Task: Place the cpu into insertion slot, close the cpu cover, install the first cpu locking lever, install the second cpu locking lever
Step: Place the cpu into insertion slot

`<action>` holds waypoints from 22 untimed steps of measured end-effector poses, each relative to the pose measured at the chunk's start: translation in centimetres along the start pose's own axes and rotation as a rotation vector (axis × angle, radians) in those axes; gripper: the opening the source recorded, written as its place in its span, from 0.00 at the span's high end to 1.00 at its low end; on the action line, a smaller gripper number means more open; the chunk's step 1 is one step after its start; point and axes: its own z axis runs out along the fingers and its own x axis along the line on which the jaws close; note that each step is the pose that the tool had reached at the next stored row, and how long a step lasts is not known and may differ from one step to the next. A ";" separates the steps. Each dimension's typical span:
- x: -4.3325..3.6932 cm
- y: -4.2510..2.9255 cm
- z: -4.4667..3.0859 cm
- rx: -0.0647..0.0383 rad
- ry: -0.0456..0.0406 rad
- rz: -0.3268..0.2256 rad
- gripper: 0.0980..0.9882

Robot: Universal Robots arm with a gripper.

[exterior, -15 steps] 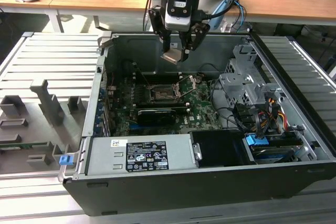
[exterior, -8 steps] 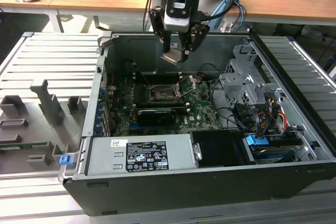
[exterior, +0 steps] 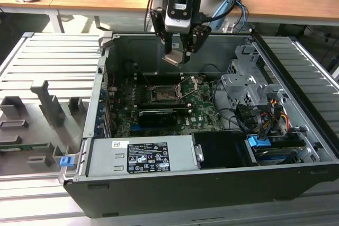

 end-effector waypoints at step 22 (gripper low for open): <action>-0.01 -0.04 0.67 0.000 -0.0030 0.039 0.50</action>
